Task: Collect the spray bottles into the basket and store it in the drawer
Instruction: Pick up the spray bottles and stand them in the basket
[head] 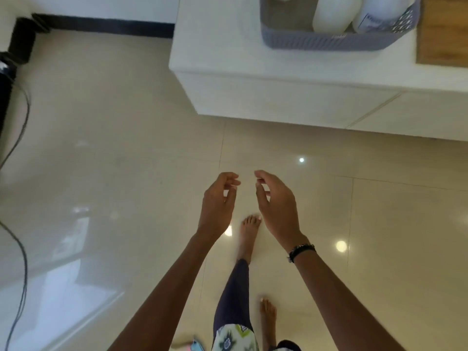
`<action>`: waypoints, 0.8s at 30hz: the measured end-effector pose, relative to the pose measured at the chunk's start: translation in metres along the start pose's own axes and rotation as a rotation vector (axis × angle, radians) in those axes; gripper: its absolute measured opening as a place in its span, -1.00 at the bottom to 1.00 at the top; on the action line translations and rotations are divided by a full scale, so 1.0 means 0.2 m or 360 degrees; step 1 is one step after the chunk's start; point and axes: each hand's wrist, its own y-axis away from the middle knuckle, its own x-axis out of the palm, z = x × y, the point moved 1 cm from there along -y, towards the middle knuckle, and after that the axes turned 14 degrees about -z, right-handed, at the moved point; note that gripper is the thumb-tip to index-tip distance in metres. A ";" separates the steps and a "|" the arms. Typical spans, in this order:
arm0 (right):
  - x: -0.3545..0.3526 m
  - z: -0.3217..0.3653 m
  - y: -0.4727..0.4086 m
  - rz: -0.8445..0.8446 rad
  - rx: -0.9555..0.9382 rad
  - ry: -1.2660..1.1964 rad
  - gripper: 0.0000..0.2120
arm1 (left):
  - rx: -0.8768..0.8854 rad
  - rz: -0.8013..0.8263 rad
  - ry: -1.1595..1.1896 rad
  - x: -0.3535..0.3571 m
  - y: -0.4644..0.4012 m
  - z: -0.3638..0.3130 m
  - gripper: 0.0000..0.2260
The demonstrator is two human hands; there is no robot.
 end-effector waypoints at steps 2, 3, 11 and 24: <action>0.02 -0.03 0.18 0.0052 -0.0013 0.0009 -0.71 | -0.0066 -0.0054 -0.0019 -0.04 0.18 0.12 -0.80; 0.03 -0.05 0.27 0.0076 -0.0022 0.0008 -0.71 | -0.0102 -0.0091 -0.0013 -0.06 0.28 0.17 -0.81; 0.01 -0.16 0.97 0.0297 -0.0172 0.0057 -0.73 | -0.0350 -0.0338 0.0075 -0.21 1.03 0.58 -0.81; 0.36 -0.37 2.09 0.1231 -0.0007 0.0458 -0.70 | -0.1044 -0.0487 -0.0008 -0.55 2.14 1.50 -0.79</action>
